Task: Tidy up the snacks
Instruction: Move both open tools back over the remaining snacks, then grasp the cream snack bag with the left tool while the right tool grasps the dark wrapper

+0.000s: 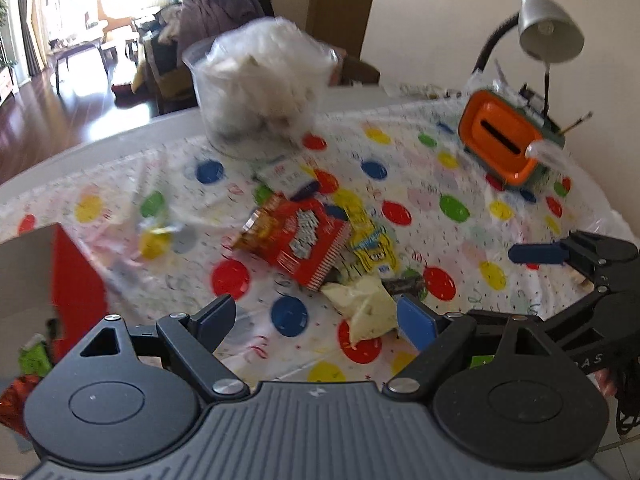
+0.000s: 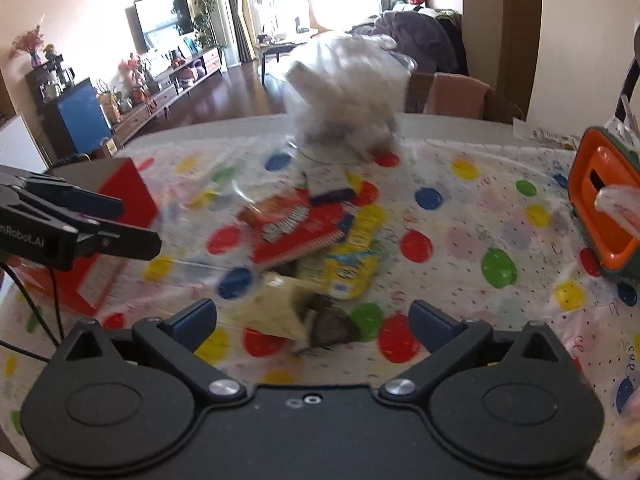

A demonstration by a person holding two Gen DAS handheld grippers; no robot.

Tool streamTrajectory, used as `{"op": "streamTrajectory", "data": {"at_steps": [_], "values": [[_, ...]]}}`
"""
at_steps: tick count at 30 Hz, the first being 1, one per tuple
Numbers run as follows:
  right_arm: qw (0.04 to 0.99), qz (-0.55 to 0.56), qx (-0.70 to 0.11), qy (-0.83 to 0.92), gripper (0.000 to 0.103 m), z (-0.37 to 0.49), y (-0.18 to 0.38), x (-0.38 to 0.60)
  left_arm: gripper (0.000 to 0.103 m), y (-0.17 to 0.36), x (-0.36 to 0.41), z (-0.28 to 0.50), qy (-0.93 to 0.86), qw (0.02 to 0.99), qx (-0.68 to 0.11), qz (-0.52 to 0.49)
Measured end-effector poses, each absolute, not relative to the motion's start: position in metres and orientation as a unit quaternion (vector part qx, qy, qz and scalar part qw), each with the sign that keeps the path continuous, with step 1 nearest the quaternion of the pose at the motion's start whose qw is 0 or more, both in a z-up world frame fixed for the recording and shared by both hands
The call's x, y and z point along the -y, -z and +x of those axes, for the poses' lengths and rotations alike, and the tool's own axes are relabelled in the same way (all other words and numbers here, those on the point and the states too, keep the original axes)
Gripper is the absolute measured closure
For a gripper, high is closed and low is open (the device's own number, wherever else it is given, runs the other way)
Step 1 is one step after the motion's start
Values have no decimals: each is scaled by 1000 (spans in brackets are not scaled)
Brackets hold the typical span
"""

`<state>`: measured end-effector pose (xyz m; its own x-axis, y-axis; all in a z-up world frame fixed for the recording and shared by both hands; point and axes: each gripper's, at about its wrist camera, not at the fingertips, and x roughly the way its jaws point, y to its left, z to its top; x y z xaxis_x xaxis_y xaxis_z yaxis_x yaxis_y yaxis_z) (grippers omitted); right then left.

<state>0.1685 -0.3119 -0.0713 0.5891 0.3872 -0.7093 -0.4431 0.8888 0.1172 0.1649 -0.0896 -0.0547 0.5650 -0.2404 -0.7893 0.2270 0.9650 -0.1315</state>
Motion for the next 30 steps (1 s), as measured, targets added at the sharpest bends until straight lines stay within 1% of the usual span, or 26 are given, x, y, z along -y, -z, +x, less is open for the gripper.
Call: {"op": "streamTrajectory", "data": {"at_steps": [4,6,11,17,20,23,26,27,29,30], "values": [[886,-42,-401,-228,3,183,90,323,15,74,107,179,124,873,-471,0],[883,-44,-408,-228,6,189,99,326,15,83,113,186,118,867,-485,-4],[875,-49,-422,-235,10,202,118,327,15,101,123,205,100,851,-514,-23],[867,-33,-431,-248,13,216,129,323,15,115,132,227,79,833,-545,-58],[861,-28,-437,-258,20,224,134,317,15,123,133,238,67,819,-563,-87],[857,-26,-442,-265,22,228,139,311,15,133,133,247,58,806,-580,-104],[851,-25,-448,-274,28,232,143,305,16,142,133,252,51,794,-594,-119],[849,-25,-450,-274,30,233,145,303,17,144,134,253,53,792,-597,-120],[847,-21,-453,-276,32,236,147,301,24,147,137,254,54,788,-602,-116],[846,-17,-455,-278,33,237,148,301,26,149,137,254,54,787,-604,-116]]}}
